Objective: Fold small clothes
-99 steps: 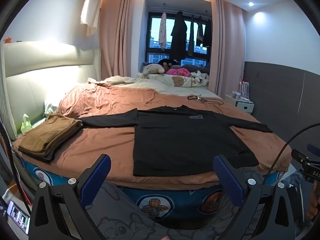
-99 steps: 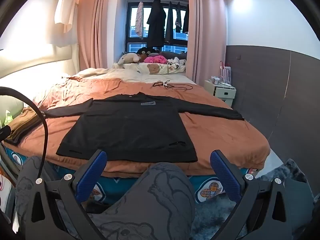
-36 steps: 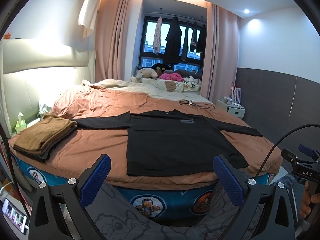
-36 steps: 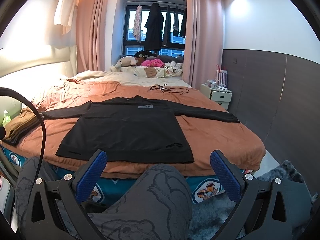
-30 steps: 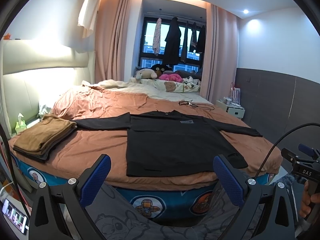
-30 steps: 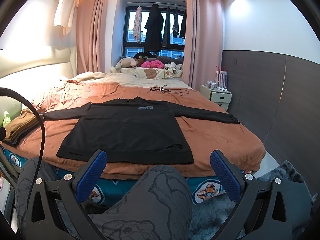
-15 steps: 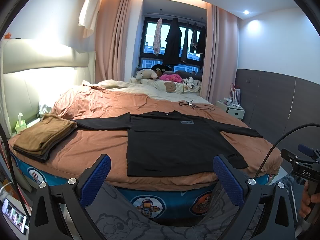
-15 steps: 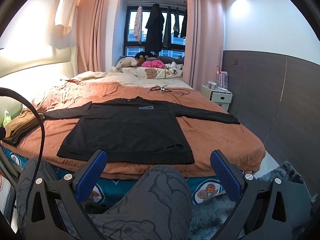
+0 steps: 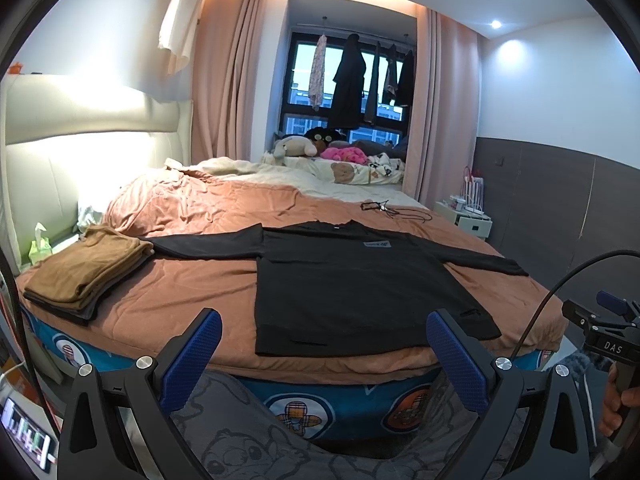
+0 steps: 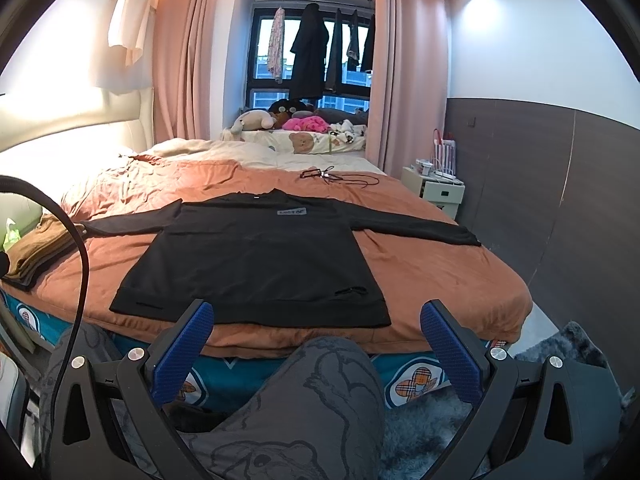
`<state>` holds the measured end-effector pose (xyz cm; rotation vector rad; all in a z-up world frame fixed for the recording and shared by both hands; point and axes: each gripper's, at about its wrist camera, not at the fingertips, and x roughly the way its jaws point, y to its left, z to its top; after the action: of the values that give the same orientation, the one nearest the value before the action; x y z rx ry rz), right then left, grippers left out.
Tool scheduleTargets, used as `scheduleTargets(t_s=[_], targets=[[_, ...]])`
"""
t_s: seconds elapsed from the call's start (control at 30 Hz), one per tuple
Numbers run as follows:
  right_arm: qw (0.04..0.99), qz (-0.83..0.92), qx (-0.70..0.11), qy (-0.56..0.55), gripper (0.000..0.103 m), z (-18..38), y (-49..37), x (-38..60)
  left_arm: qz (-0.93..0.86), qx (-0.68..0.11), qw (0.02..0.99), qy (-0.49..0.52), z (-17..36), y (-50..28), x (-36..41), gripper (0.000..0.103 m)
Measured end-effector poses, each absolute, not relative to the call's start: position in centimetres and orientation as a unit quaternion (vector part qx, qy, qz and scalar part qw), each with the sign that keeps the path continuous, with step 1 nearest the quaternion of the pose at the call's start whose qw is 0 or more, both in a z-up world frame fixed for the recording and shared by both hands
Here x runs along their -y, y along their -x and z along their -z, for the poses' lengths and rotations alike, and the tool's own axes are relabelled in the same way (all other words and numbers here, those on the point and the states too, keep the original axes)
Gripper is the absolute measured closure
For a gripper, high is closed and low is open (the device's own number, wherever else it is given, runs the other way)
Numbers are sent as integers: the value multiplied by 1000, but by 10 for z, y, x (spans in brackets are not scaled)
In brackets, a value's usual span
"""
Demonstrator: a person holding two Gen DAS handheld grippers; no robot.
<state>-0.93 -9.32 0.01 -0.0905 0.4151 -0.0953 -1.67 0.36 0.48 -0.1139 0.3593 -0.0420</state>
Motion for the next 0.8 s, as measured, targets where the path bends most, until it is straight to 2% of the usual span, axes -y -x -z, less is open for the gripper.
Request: scheduleTargets(t_s=[0.27,0.8], targets=[[973,66,-215,57,0,3,-23,88,24,-190,980,57,-1,-19,-8,0],[954,52,-291,46,0,7,-119,76,-1,-253,963,94,33,-113,-56,0]])
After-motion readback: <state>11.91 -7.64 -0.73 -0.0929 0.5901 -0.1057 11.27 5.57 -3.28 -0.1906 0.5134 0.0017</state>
